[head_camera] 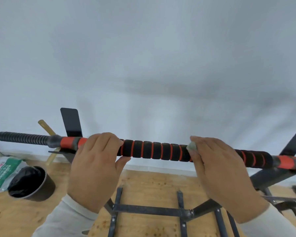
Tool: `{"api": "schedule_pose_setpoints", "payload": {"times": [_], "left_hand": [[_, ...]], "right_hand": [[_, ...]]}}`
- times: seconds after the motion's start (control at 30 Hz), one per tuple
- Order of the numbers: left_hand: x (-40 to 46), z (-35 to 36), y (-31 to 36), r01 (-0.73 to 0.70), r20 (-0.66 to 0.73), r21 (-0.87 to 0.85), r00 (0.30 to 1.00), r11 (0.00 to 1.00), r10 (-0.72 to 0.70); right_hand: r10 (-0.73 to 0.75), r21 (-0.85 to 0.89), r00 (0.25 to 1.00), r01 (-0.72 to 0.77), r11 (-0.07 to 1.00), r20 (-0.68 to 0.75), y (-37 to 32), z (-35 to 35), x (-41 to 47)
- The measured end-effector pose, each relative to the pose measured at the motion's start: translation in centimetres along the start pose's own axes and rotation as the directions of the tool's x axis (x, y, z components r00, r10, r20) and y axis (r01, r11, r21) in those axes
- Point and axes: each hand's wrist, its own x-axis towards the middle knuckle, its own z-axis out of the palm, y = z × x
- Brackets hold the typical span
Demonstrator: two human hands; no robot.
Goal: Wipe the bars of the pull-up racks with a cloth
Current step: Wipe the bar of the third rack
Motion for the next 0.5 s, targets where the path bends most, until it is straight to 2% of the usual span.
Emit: {"api": "schedule_pose_setpoints", "payload": {"times": [0.1,0.23,0.4,0.5], "left_hand": [[-0.7,0.3,0.0,-0.002,-0.030,0.023,1.000,1.000,0.003],[-1.0,0.1,-0.4,-0.036,-0.007,0.007,0.999,0.999,0.036],[0.4,-0.9,-1.2,-0.088,0.114,0.017,0.990,0.996,0.085],[1.2,-0.1,-2.0,-0.127,0.104,-0.025,0.986,0.992,0.129]], "right_hand": [[-0.120,0.018,0.993,0.120,0.993,0.010,-3.6,1.3,0.7],[-0.170,-0.053,0.981,0.175,0.983,0.089,-0.7,-0.3,-0.5],[-0.008,-0.177,0.994,0.027,0.984,0.108,4.8,-3.7,-2.8],[0.201,-0.161,0.977,-0.187,0.969,0.075,7.0,-5.7,-3.6]]}}
